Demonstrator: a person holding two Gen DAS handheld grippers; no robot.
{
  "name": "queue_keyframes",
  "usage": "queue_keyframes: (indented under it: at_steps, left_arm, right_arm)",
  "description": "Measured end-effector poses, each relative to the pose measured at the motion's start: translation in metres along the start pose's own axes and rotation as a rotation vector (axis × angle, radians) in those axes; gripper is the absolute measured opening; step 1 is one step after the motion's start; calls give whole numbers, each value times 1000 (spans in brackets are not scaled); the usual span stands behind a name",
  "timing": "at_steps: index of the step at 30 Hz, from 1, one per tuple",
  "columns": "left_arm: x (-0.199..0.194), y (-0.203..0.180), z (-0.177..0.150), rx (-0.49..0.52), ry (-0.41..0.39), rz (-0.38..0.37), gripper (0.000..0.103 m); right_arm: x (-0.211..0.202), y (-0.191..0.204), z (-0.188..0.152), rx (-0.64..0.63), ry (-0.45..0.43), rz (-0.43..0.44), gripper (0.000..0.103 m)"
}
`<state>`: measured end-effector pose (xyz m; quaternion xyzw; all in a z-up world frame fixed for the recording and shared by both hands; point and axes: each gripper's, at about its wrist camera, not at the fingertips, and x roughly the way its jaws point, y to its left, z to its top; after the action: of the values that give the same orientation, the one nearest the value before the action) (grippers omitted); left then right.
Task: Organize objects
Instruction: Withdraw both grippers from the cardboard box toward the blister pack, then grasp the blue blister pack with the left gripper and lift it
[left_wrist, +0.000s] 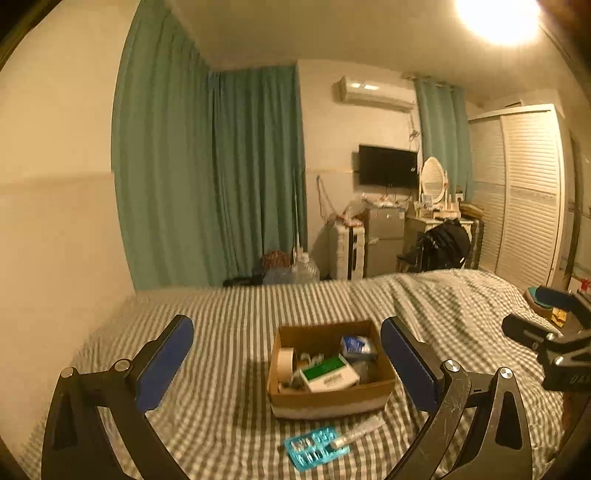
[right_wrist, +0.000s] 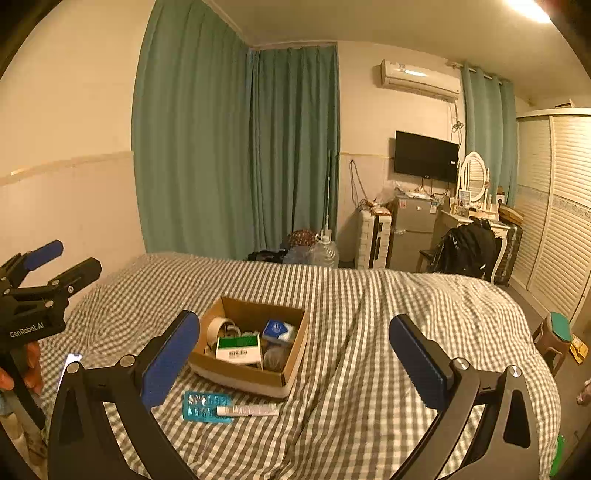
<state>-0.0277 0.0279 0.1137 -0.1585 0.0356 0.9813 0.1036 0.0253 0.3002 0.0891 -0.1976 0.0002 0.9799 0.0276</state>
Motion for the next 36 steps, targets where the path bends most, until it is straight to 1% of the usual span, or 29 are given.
queue_keyframes:
  at_steps: [4, 6, 8, 11, 14, 17, 18, 20, 23, 24, 26, 28, 31, 33, 35, 36]
  left_arm:
    - [31, 6, -31, -37, 87, 12, 103]
    - [49, 8, -50, -24, 121, 48, 103]
    - [66, 9, -66, -14, 161, 63, 103]
    - [97, 14, -97, -25, 244, 71, 103]
    - [130, 16, -131, -32, 332, 72, 103]
    - [161, 12, -165, 5, 421, 73, 103]
    - [171, 8, -178, 29, 458, 62, 103]
    - [183, 1, -195, 66, 508, 36, 103]
    - [198, -18, -222, 172, 594, -41, 103]
    - [200, -24, -227, 199, 606, -70, 103]
    - [202, -34, -233, 243, 616, -138, 103]
    - [207, -42, -233, 277, 620, -179, 103]
    - [217, -52, -235, 329, 621, -230, 103]
    - [225, -55, -235, 346, 617, -260, 103]
    - [234, -55, -236, 337, 603, -299, 103]
    - [239, -53, -238, 322, 613, -316, 103]
  right_arm:
    - [39, 6, -28, 7, 69, 11, 103]
    - [59, 11, -40, -10, 102, 10, 103]
    - [82, 16, -55, -21, 151, 17, 103]
    - [118, 19, -77, -20, 226, 31, 103]
    - [151, 22, -96, -33, 297, 16, 103]
    - [179, 21, -111, -29, 361, 15, 103]
    - [185, 20, -115, -25, 374, 18, 103]
    - [196, 18, -121, -19, 397, 20, 103]
    - [208, 14, -128, -13, 433, 27, 103]
    - [212, 12, -131, -8, 448, 30, 103]
    - [218, 9, -134, 8, 475, 35, 103]
    - [223, 5, -138, 25, 495, 44, 103]
    - [224, 1, -138, 42, 499, 53, 103]
    - [223, -2, -140, 53, 501, 56, 103]
    - [222, -4, -141, 61, 507, 58, 103]
    - [222, -5, -142, 64, 512, 59, 103]
